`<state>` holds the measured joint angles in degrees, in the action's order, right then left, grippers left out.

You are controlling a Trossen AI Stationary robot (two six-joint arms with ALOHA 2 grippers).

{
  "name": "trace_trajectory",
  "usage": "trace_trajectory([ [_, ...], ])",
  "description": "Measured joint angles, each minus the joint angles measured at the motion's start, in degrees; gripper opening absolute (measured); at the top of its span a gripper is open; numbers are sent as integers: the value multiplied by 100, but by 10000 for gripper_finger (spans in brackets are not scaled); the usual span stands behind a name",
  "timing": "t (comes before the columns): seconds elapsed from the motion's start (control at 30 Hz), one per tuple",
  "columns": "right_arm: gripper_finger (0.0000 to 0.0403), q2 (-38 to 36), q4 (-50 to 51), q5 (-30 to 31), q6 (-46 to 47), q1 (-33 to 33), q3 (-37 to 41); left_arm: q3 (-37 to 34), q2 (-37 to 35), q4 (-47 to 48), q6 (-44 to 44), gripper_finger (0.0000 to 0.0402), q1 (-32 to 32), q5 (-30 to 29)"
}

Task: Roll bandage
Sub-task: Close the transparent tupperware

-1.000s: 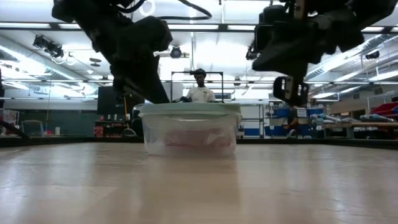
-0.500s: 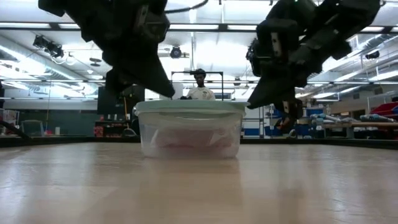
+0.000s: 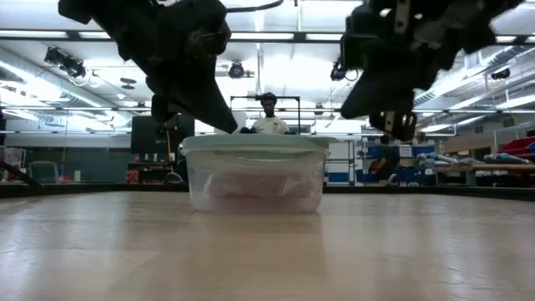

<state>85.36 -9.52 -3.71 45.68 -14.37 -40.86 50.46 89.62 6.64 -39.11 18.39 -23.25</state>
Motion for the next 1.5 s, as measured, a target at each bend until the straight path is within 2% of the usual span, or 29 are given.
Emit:
trace_trajectory([
  [0.13,1,256,874,735,-511,-367,-682,0,0,216,9,5,-115,-31],
  [0.23,0,649,1335,1048,-867,-536,-1317,0,0,445,2,5,-150,-102],
  [0.37,0,1302,2305,1165,-1122,-600,-2121,2,-4,720,-43,5,-183,-116],
  [0.6,1,2061,2679,1256,-1550,-669,-2972,13,-11,800,-345,5,-145,-6],
  [0.77,1,2311,3165,1582,-1536,-664,-3126,13,-11,806,-489,5,-90,51],
  [0.93,1,2291,3652,2114,-1456,-658,-3134,4,-11,745,-526,5,-21,157],
  [1.17,2,2173,3946,2518,-1541,-425,-3128,4,-7,682,-527,5,-4,257],
  [1.3,1,2167,3974,2477,-1560,-280,-3125,4,-6,673,-522,5,-1,256],
  [1.5,3,1913,4118,1924,-1140,-427,-3125,4,0,640,-455,5,0,214],
])
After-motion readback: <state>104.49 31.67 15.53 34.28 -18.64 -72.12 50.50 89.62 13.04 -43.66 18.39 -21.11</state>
